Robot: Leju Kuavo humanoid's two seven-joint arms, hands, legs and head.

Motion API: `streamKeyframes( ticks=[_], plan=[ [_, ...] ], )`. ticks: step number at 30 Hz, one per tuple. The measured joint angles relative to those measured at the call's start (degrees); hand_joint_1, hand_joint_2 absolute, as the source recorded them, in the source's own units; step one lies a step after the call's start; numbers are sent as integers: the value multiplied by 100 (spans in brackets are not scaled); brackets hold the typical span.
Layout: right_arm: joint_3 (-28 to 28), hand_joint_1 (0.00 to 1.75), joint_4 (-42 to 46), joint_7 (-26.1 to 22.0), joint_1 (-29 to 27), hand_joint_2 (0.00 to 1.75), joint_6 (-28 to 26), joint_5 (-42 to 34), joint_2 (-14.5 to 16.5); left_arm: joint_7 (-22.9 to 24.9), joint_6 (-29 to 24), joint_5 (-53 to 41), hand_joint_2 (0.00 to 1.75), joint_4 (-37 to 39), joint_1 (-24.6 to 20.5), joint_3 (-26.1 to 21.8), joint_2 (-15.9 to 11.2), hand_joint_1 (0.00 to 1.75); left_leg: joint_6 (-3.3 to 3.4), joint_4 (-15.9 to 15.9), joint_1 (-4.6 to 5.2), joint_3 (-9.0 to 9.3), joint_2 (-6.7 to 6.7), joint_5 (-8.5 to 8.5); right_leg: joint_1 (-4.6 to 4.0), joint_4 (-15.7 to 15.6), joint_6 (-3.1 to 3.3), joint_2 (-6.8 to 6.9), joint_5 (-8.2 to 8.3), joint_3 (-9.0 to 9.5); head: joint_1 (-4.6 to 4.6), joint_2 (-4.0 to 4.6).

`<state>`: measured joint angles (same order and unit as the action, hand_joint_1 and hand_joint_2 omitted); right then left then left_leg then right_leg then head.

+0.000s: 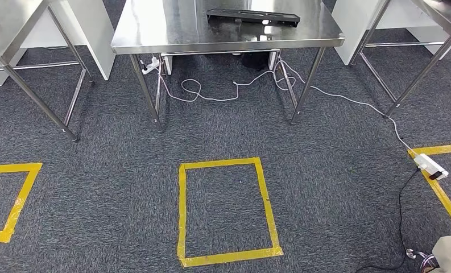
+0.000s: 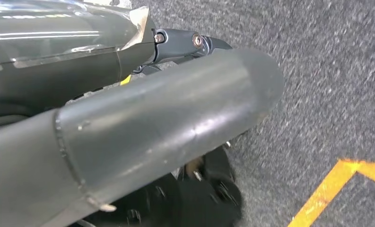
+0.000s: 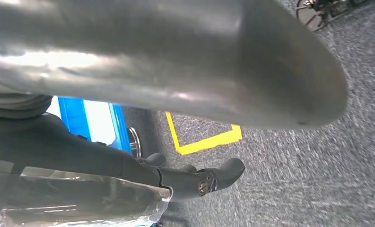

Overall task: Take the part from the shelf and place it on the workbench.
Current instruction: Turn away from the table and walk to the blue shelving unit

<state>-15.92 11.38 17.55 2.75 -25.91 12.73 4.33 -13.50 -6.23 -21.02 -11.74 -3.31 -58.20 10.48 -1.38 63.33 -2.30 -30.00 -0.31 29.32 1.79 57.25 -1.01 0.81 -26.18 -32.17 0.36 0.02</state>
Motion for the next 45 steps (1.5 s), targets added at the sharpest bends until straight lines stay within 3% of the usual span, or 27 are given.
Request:
streamKeyframes(
  ticks=[2,4,5,7,9,10,11,12,14,16,18,20,21,24,25,26,27,30,31,32,33,37,45],
  plan=[
    [19,0,-3,-10,6,0,-26,-6,7,0,18,-33,0,0,-4,34,-2,0,6,-395,33,202,-31,96,-15,74,-103,0,69,-113,0,0],
    [23,0,-12,-48,-3,0,-96,-25,13,-15,84,-114,0,0,-5,80,-9,0,77,-472,68,130,-30,81,-22,96,-242,-3,151,-213,-2,0],
    [23,0,-19,-78,-10,0,-145,-33,12,-32,134,-171,0,0,-14,111,-14,0,152,-512,80,70,-21,42,-24,147,-270,-10,103,-290,-2,0],
    [23,0,-32,-142,-18,0,-248,-36,14,-75,226,-306,0,0,-34,195,-27,0,339,-576,88,-80,0,-75,-27,489,-215,-27,-257,-464,-32,0],
    [23,0,-32,-215,-20,0,-330,-32,12,-102,272,-424,0,0,-50,298,-38,0,432,-580,125,-241,18,-200,-34,1121,-140,-42,-706,-615,-64,0],
    [23,0,-32,-250,-22,0,-356,-27,7,-104,284,-462,0,0,-56,341,-40,0,441,-578,143,-321,28,-265,-41,1435,-154,-46,-788,-655,-69,-1],
    [23,0,-32,-281,-23,0,-374,-17,-1,-102,296,-485,0,0,-63,374,-42,0,444,-574,159,-407,41,-338,-47,1657,-205,-50,-727,-647,-70,-1],
    [23,0,-32,-304,-21,0,-384,-2,-10,-97,305,-500,0,0,-70,397,-43,0,439,-571,173,-496,55,-410,-55,1728,-269,-53,-565,-564,-70,-1],
    [23,0,-32,-313,-15,0,-380,37,-31,-79,308,-501,0,0,-77,423,-42,0,412,-563,187,-648,71,-549,-73,1308,-319,-55,-287,-104,-70,-2],
    [23,0,-33,-258,6,0,-373,73,-50,-59,290,-491,0,0,-81,450,-36,0,358,-552,206,-717,78,-660,-130,331,-197,-56,-455,592,-68,-1],
    [24,0,-35,-176,20,0,-370,89,-58,-41,263,-486,0,0,-83,476,-31,0,301,-553,221,-730,93,-762,-180,-256,-77,-63,-670,925,-62,-1],
    [25,0,-38,-111,10,0,-374,73,-57,-13,234,-501,0,0,-81,491,-32,0,247,-518,199,-755,96,-769,-124,-271,-2,-58,-634,885,-48,-1],
    [24,0,-38,-89,4,0,-379,59,-56,5,220,-514,0,1,-78,496,-34,0,219,-414,181,-792,88,-646,-97,-264,55,-43,-597,867,-41,0],
    [22,0,-39,-64,-29,0,-392,13,-39,45,198,-547,0,2,-63,506,-39,0,133,461,140,-1036,62,76,-98,-262,187,14,-489,778,-21,0],
    [21,0,-40,-63,-40,0,-393,1,-28,52,198,-551,0,2,-60,510,-40,0,111,782,132,-1099,57,227,-110,-257,192,23,-459,737,-21,0],
    [19,0,-40,-63,-49,0,-395,-8,-17,57,201,-557,0,2,-60,514,-41,0,93,956,119,-1085,53,257,-116,-246,189,28,-433,694,-21,1],
    [16,0,-41,-63,-53,0,-398,-17,-10,61,204,-568,0,2,-60,521,-43,0,82,943,103,-978,51,192,-117,-230,181,29,-413,655,-21,0],
    [5,0,-41,-67,-50,0,-419,-40,-2,62,221,-614,0,2,-77,549,-52,0,88,-50,67,-219,40,-83,-121,-133,146,23,-394,564,-17,-2],
    [2,0,-41,-70,-46,0,-431,-45,2,62,228,-624,0,2,-85,557,-54,0,111,-316,74,-53,32,-101,-135,-103,124,22,-390,533,-24,-1],
    [-1,0,-41,-75,-42,0,-447,-50,7,62,233,-630,0,2,-92,565,-56,0,142,-438,90,4,24,-70,-150,-84,93,21,-384,506,-27,-1],
    [-3,0,-41,-80,-40,0,-465,-54,13,62,236,-633,0,2,-94,574,-58,0,181,-463,107,-1,18,-78,-167,-74,57,20,-379,470,-33,-1],
    [-35,0,-41,-87,-44,0,-507,-75,22,69,238,-636,0,2,-87,600,-62,0,244,-526,171,-57,22,-121,-207,-76,49,18,-352,409,-43,0],
    [-207,0,-41,-124,-47,0,-519,-311,43,80,238,-636,0,2,-84,642,-66,0,369,-499,278,-162,27,-179,-113,-112,-125,16,-240,313,-41,0]
  ],
)
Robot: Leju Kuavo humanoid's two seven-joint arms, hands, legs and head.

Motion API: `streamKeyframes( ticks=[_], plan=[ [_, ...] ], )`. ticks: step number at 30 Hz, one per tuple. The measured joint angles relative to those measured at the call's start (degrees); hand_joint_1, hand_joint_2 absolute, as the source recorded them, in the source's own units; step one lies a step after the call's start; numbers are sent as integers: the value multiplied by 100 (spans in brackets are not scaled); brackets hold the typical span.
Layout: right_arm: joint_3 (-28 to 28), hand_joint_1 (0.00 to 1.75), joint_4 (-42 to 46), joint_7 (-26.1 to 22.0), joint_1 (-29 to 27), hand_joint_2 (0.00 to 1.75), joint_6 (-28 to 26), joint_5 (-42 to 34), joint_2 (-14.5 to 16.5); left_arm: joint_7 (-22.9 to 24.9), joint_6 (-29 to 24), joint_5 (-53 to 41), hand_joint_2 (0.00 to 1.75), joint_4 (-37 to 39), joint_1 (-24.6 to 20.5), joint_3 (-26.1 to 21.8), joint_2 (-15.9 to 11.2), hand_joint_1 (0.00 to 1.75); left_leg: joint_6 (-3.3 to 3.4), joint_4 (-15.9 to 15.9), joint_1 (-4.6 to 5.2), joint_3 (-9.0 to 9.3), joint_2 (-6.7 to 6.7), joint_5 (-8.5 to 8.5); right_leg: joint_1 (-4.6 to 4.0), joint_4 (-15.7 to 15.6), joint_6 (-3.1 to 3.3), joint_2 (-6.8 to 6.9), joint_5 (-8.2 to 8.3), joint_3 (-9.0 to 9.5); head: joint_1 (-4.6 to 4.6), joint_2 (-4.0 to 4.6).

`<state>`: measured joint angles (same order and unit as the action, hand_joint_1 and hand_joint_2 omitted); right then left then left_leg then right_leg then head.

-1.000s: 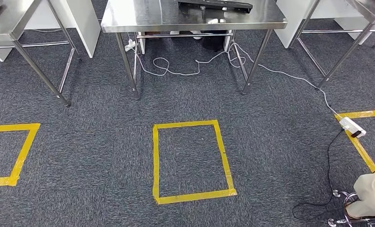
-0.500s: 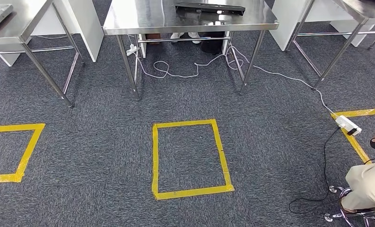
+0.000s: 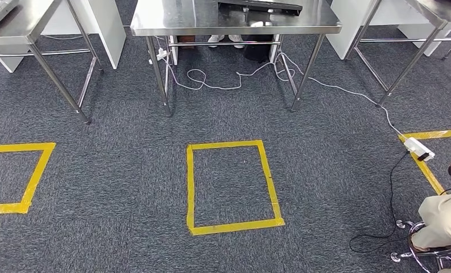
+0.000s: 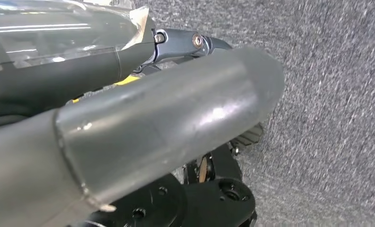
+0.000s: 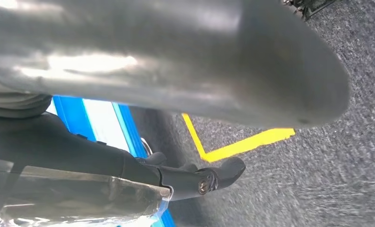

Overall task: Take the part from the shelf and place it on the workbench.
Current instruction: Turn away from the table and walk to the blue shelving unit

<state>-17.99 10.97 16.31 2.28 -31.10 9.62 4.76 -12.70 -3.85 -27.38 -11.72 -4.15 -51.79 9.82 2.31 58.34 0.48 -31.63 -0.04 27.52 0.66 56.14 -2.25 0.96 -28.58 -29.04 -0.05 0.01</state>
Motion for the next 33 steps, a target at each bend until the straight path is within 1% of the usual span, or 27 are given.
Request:
streamKeyframes(
  ticks=[3,5,6,7,9,10,11,12,13,14,15,16,17,18,19,20,21,22,24,25,26,27,28,29,31,32,33],
  plan=[
    [-80,0,0,-14,-1,0,-14,-48,9,4,-1,0,0,0,0,1,-2,0,59,-15,15,-20,-1,-30,18,-14,-51,0,31,-14,2,1],
    [-114,0,0,-20,-1,0,-25,-62,19,5,-2,0,0,0,-1,2,-2,0,127,-69,-21,-25,27,-85,24,97,-72,-12,-40,-59,-2,0],
    [-137,0,0,-26,-2,0,-33,-72,24,6,-2,0,0,0,-2,3,-2,0,162,-96,-45,-34,49,-114,26,275,-62,-20,-151,-142,-10,1],
    [-159,0,0,-34,-2,0,-40,-83,28,8,-3,1,0,0,-2,3,-3,0,182,-107,-59,-51,77,-133,37,582,-39,-29,-323,-286,-20,1],
    [-195,0,-1,-47,-5,0,-50,-100,34,18,-5,1,0,0,0,2,-3,0,188,-105,-65,-97,129,-155,46,1363,-11,-45,-683,-664,-35,1],
    [-208,0,-1,-50,-7,0,-52,-106,33,26,-7,2,0,0,0,2,-3,0,178,-104,-64,-117,159,-165,51,1667,-24,-52,-794,-800,-35,1],
    [-221,0,-1,-51,-10,0,-52,-112,32,35,-10,2,0,1,1,1,-3,0,166,-103,-66,-132,193,-176,55,1760,-61,-56,-809,-826,-38,1],
    [-233,0,-2,-50,-13,0,-51,-116,31,43,-15,0,0,2,1,2,-2,0,150,-102,-72,-140,227,-185,63,1631,-111,-55,-739,-737,-40,0],
    [-244,0,-1,-50,-14,0,-48,-119,28,49,-20,-9,0,3,0,2,-1,0,131,-99,-81,-143,264,-193,77,1288,-166,-36,-599,-542,-41,0],
    [-253,0,-1,-50,-11,0,-41,-120,26,56,-26,-20,0,5,0,3,1,0,107,-95,-92,-143,305,-198,95,831,-219,15,-430,-288,-44,0],
    [-261,0,-1,-49,-5,0,-25,-125,31,63,-31,-32,0,6,-1,3,-1,0,69,-89,-92,-137,343,-201,98,447,-236,96,-285,-98,-42,-1],
    [-270,0,0,-50,4,0,-5,-132,34,69,-37,-44,0,7,0,4,-2,0,23,-83,-91,-131,380,-202,90,172,-211,159,-176,28,-41,0],
    [-281,0,0,-52,11,0,14,-142,39,75,-41,-53,0,7,-2,4,-4,0,-22,-78,-90,-123,414,-205,71,48,-156,198,-119,69,-33,0],
    [-296,0,-1,-53,10,0,30,-151,43,80,-44,-62,0,7,-4,5,-5,0,-70,-81,-89,-112,447,-209,43,39,-80,198,-96,45,-27,0],
    [-313,0,-1,-55,4,0,35,-159,39,83,-46,-71,0,7,-7,6,-4,0,-112,-86,-103,-103,483,-216,28,34,-3,150,-75,31,-25,1],
    [-328,0,-1,-55,-2,0,37,-164,38,86,-47,-77,0,7,-11,7,-3,0,-155,-73,-126,-103,482,-202,36,30,59,106,-54,22,-20,0],
    [-339,0,-1,-55,-5,0,37,-172,37,88,-48,-83,0,7,-12,7,-2,0,-195,-16,-144,-125,432,-139,44,24,115,61,-28,22,-19,1],
    [-347,0,-1,-55,-1,0,37,-180,38,90,-48,-87,0,7,-10,8,-1,0,-228,158,-161,-194,340,9,52,18,171,14,5,19,-14,1],
    [-359,0,-2,-57,6,0,37,-198,45,94,-48,-95,0,9,2,10,-1,0,-261,845,-170,-473,117,457,33,21,250,-76,53,0,-6,1],
    [-366,0,-2,-60,6,0,37,-205,52,97,-48,-97,0,11,9,11,0,0,-265,1240,-170,-630,57,649,10,24,276,-127,70,-19,-5,1],
    [-375,0,-2,-64,1,0,37,-213,58,101,-48,-101,0,12,14,11,1,0,-259,1501,-169,-731,30,731,-14,26,290,-186,79,-33,-6,1],
    [-387,0,-2,-70,-6,0,37,-220,62,103,-48,-104,0,13,16,12,1,0,-239,1557,-166,-737,18,693,-38,28,300,-248,86,-37,-7,1],
    [-399,0,-2,-75,-10,0,37,-227,65,104,-48,-108,0,13,16,12,1,0,-203,1374,-161,-632,-3,545,-61,28,305,-317,90,-33,-6,1],
    [-411,0,-2,-80,-11,0,37,-234,70,105,-48,-112,0,13,15,12,0,0,-144,1012,-151,-441,-69,336,-80,28,309,-388,93,-25,-6,1],
    [-431,0,-1,-85,1,0,36,-240,105,105,-48,-118,0,14,14,14,-18,0,11,261,-130,-57,-358,30,-99,33,304,-514,100,-31,-26,1],
    [-440,0,-1,-87,11,0,35,-241,125,106,-49,-120,0,16,14,15,-25,0,68,44,-109,50,-473,-25,-81,40,290,-571,108,-51,-29,1],
    [-447,0,-2,-91,18,0,34,-241,141,108,-49,-121,0,19,14,15,-32,0,106,-49,-89,91,-529,-22,-59,40,267,-628,121,-78,-34,1]
  ],
)
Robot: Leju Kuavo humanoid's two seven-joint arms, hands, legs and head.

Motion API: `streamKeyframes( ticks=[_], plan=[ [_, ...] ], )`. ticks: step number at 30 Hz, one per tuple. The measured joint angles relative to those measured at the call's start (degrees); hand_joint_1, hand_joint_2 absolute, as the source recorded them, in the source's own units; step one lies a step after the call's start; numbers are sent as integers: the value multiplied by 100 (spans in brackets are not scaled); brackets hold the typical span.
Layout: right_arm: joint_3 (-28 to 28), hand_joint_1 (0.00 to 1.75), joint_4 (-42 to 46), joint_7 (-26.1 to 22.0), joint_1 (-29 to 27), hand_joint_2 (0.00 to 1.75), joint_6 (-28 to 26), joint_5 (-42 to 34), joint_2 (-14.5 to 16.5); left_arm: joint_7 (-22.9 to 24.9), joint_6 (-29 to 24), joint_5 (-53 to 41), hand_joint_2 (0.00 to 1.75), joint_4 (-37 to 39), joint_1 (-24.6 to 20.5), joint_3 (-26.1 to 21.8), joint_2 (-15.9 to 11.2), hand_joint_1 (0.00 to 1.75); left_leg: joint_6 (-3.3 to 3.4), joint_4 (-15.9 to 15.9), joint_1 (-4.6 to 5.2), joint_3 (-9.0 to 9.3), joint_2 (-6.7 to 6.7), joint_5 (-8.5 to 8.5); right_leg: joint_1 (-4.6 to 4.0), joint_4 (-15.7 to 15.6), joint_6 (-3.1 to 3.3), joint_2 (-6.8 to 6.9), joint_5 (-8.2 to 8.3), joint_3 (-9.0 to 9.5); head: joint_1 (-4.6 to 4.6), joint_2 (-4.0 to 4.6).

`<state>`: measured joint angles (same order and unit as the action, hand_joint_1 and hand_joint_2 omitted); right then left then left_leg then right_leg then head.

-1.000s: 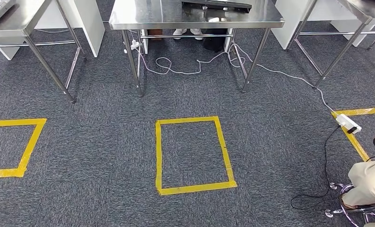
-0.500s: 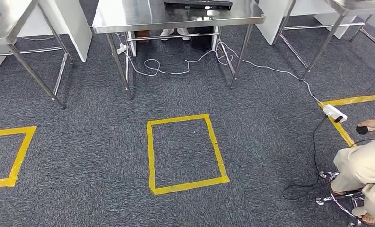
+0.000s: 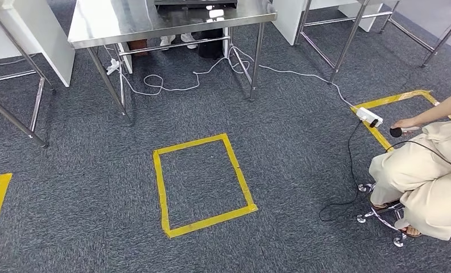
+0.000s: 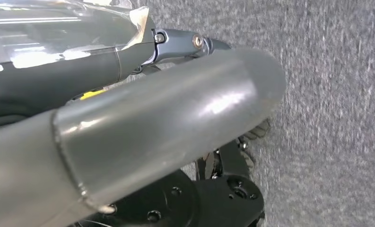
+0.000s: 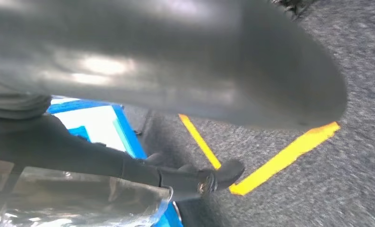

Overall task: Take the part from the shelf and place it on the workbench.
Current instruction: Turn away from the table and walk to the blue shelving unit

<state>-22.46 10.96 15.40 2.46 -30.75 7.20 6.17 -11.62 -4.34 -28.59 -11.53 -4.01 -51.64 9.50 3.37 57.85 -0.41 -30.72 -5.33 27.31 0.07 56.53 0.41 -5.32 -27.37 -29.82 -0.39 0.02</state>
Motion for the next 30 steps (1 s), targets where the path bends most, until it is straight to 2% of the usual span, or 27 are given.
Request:
streamKeyframes(
  ticks=[2,4,6,7,8,9,10,11,12,13,14,15,16,17,19,21,22,23,24,25,26,28,29,30],
  plan=[
    [-11,0,-1,-6,7,0,1,-3,14,6,1,-1,0,4,-11,1,11,0,10,-113,13,36,121,-34,25,4,-57,-100,28,-68,20,-1],
    [-17,0,-1,-8,9,0,8,-7,14,9,2,0,0,5,-25,1,26,0,7,-261,-27,95,281,-97,1,184,-84,46,-65,-203,6,-1],
    [-22,0,-1,-9,16,0,26,-10,6,16,1,2,0,7,-24,1,33,0,1,-335,-47,121,454,-128,16,767,-83,313,-346,-511,-30,-1],
    [-24,0,-1,-9,18,0,38,-11,2,21,1,3,0,10,-21,1,34,0,2,-334,-49,113,545,-129,43,1129,-96,384,-494,-700,-45,0],
    [-27,0,-1,-10,15,0,51,-12,-3,27,1,3,0,14,-19,1,34,0,-6,-332,-51,107,634,-125,74,1403,-131,425,-582,-838,-45,0],
    [-31,0,-1,-10,10,0,61,-13,-9,30,2,3,0,17,-19,1,36,0,-17,-329,-59,104,718,-119,112,1508,-190,456,-593,-886,-44,-1],
    [-35,0,-1,-10,3,0,71,-13,-14,31,2,3,0,19,-20,1,37,0,-38,-323,-73,105,792,-111,150,1376,-269,494,-513,-808,-47,-1],
    [-38,0,-1,-10,-2,0,80,-14,-20,32,3,3,0,20,-22,1,40,0,-67,-310,-90,111,860,-98,188,1048,-356,556,-372,-622,-47,-1],
    [-39,0,-1,-10,0,0,86,-14,-18,32,3,3,0,19,-24,1,42,0,-109,-287,-99,115,922,-78,221,627,-426,686,-225,-392,-55,-1],
    [-40,0,0,-11,9,0,89,-14,-19,32,2,3,0,19,-26,1,44,0,-162,-252,-97,117,980,-46,217,276,-461,798,-102,-194,-68,0],
    [-40,0,1,-11,18,0,91,-14,-15,32,2,3,0,19,-29,1,45,0,-215,-223,-86,123,1032,-17,208,61,-452,872,-28,-76,-65,-1],
    [-40,0,1,-12,22,0,91,-14,-10,33,2,3,0,18,-37,1,44,0,-264,-204,-75,133,1081,4,187,-20,-416,905,-1,-49,-62,-1],
    [-42,0,2,-12,19,0,91,-14,-12,34,2,2,0,19,-48,1,44,0,-303,-200,-72,151,1127,17,162,-5,-371,853,8,-73,-50,-1],
    [-44,0,2,-12,9,0,92,-14,-12,35,2,1,0,19,-61,2,47,0,-338,-204,-87,170,1148,25,180,-3,-324,795,17,-87,-34,-2],
    [-49,0,2,-12,-2,0,92,-15,-13,36,2,-4,0,19,-80,3,48,0,-397,-64,-131,135,987,172,222,-11,-247,699,41,-81,-21,-2],
    [-51,0,2,-10,4,0,91,-19,-9,41,2,-18,0,19,-72,3,46,0,-416,539,-151,-112,693,577,226,-13,-154,599,75,-85,-9,-2],
    [-51,0,2,-9,7,0,91,-23,-5,45,2,-27,0,20,-61,3,46,0,-408,948,-149,-290,608,788,204,-10,-120,543,86,-97,-10,-1],
    [-52,0,2,-7,8,0,91,-27,-2,49,2,-36,0,20,-49,3,46,0,-401,1308,-147,-452,564,926,181,-8,-98,479,92,-104,-9,-2],
    [-54,0,2,-5,5,0,90,-32,1,54,3,-45,0,21,-41,3,46,0,-394,1498,-148,-542,549,948,167,-6,-94,412,94,-104,-10,-1],
    [-55,0,2,-4,1,0,91,-39,2,57,3,-54,0,21,-38,4,46,0,-384,1468,-149,-536,541,847,159,-3,-95,339,94,-97,-12,-1],
    [-56,0,2,-3,0,0,91,-44,2,60,4,-63,0,21,-37,4,45,0,-373,1226,-153,-435,520,655,158,5,-97,263,93,-88,-11,-1],
    [-57,0,2,0,13,0,92,-58,10,62,12,-76,0,21,-34,7,44,0,-354,478,-176,-115,314,261,144,45,-112,117,88,-101,-6,-1],
    [-57,0,2,3,25,0,93,-62,16,63,17,-81,0,21,-35,9,44,0,-351,215,-183,-8,213,165,131,67,-135,49,88,-130,-7,-1],
    [-57,0,2,5,34,0,94,-65,22,64,22,-84,0,21,-37,13,44,0,-345,74,-177,39,141,138,120,83,-168,-8,94,-168,-8,-1]
  ],
)
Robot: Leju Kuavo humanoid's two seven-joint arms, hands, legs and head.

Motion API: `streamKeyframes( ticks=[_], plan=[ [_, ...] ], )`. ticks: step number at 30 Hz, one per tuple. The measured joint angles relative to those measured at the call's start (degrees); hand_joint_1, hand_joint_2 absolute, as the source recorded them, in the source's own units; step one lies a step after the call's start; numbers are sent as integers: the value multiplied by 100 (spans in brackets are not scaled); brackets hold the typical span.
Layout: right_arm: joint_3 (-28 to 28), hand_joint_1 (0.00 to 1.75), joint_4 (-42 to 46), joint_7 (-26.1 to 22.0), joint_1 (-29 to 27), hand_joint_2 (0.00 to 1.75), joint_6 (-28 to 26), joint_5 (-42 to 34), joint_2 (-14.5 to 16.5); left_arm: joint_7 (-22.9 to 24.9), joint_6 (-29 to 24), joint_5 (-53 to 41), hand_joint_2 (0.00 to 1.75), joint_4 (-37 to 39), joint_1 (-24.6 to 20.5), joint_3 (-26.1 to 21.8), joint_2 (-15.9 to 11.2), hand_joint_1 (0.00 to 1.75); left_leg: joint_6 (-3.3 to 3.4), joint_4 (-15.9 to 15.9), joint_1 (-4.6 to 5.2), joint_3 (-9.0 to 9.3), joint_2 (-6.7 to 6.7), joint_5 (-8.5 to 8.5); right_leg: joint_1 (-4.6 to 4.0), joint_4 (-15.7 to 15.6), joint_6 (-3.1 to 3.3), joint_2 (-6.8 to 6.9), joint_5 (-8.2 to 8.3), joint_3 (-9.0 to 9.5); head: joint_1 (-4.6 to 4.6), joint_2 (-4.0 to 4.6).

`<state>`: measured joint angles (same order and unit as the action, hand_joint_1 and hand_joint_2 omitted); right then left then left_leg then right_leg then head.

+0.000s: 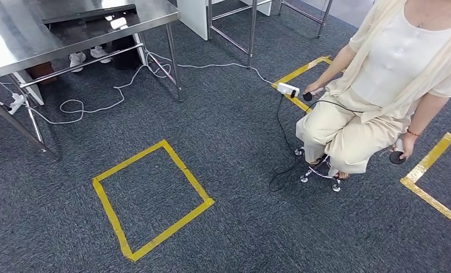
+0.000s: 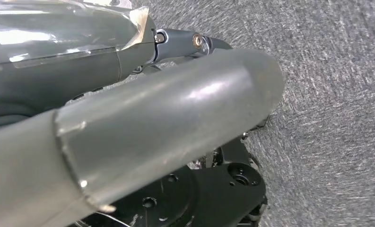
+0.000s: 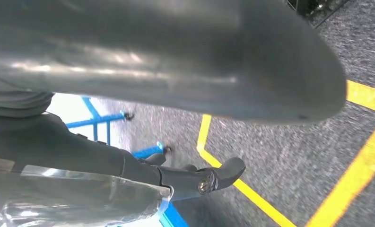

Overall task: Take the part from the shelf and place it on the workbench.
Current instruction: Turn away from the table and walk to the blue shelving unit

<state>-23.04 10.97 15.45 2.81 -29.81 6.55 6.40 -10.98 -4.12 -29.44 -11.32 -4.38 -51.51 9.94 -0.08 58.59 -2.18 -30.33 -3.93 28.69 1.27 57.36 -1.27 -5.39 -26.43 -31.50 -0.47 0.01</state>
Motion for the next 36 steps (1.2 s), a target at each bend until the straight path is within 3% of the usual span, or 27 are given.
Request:
streamKeyframes(
  ticks=[2,4,5,7,9,10,11,13,14,16,18,21,25,26,28,29,30,32,33,34,36],
  plan=[
    [-1,0,-1,4,-10,0,4,-2,9,3,9,-8,0,0,-12,11,0,0,56,-42,43,-5,63,4,4,-13,-100,-105,33,-76,-4,0],
    [-4,0,-1,14,-28,0,10,-5,11,5,19,-16,0,-1,-28,19,2,0,164,-95,58,-7,188,-52,9,76,-153,8,-1,-161,-7,0],
    [-7,0,-1,21,-25,0,13,-10,12,8,25,-29,0,-2,-32,21,2,0,213,-123,57,-11,262,-82,1,276,-139,140,-109,-270,-15,0],
    [-16,0,0,33,-4,0,15,-22,15,14,32,-56,0,-2,-30,23,-2,0,263,-135,76,-37,417,-104,-2,1001,-78,396,-461,-619,-32,1],
    [-37,0,0,36,1,0,16,-33,19,25,38,-83,0,-2,-28,28,-4,0,274,-132,101,-59,582,-110,2,1635,-81,464,-702,-896,-37,1],
    [-51,0,0,36,-4,0,16,-38,20,32,42,-95,0,-2,-29,38,-4,0,275,-130,111,-63,657,-110,1,1684,-113,478,-703,-886,-39,1],
    [-66,0,0,36,-11,0,17,-42,19,39,45,-105,0,-2,-32,54,-4,0,274,-129,117,-60,726,-110,1,1486,-154,502,-620,-744,-38,0],
    [-87,0,1,36,-14,0,26,-47,17,57,48,-117,0,-2,-41,90,-4,0,258,-125,132,-42,851,-105,-6,673,-206,686,-369,-258,-43,0],
    [-92,0,1,36,-5,0,37,-47,15,67,48,-117,0,-2,-44,105,-4,0,235,-122,148,-30,907,-96,-31,300,-191,799,-262,-54,-42,0],
    [-95,0,2,37,9,0,63,-45,14,91,47,-120,0,-2,-52,122,-5,0,171,-117,178,-3,1005,-76,-75,-32,-99,912,-180,103,-31,-1],
    [-98,0,2,45,4,0,78,-40,13,119,43,-121,0,-2,-67,126,-5,0,102,-117,164,19,1072,-62,-70,-40,-7,796,-149,94,-20,-1],
    [-101,0,2,59,0,0,81,-33,15,140,29,-121,0,-2,-79,128,-5,0,23,-59,114,10,988,-2,14,-70,76,687,-100,140,-25,1],
    [-101,0,2,60,0,0,81,-32,16,141,26,-121,0,-2,-79,128,-6,0,13,-34,111,3,929,22,11,-70,79,679,-97,141,-24,1],
    [-101,0,2,62,2,0,82,-27,16,145,19,-120,0,-2,-75,128,-6,0,4,181,108,-86,805,169,7,-68,100,647,-87,131,-16,0],
    [-102,0,2,74,4,0,91,-8,16,168,-7,-118,0,-2,-54,130,-6,0,-23,925,101,-417,536,521,-12,-61,148,488,-62,110,4,0],
    [-103,0,2,82,6,0,94,4,17,180,-22,-116,0,-2,-43,130,-7,0,-24,1010,90,-462,363,496,-20,-52,170,339,-51,109,13,0],
    [-103,0,2,90,13,0,98,16,20,191,-32,-115,0,-2,-36,131,-9,0,-4,798,85,-385,234,336,-32,-36,147,180,-44,92,11,-1],
    [-102,0,2,102,22,0,98,31,22,198,-41,-115,0,-2,-40,132,-16,0,74,54,100,-83,44,-48,-35,-20,62,-81,-22,24,9,-1],
    [-102,0,2,106,22,0,97,35,21,201,-42,-116,0,-2,-44,132,-16,0,124,-64,108,-44,30,-59,-46,-20,0,-158,-8,-26,7,0],
    [-102,0,2,108,15,0,96,35,19,202,-42,-116,0,-2,-49,132,-14,0,171,-107,115,-32,98,-86,-47,6,-33,-116,-15,-63,6,1],
    [-103,0,2,112,18,0,92,35,16,202,-42,-117,0,-2,-48,132,-8,0,265,-192,108,-8,256,-141,-63,312,-40,141,-185,-226,-17,1]
  ],
)
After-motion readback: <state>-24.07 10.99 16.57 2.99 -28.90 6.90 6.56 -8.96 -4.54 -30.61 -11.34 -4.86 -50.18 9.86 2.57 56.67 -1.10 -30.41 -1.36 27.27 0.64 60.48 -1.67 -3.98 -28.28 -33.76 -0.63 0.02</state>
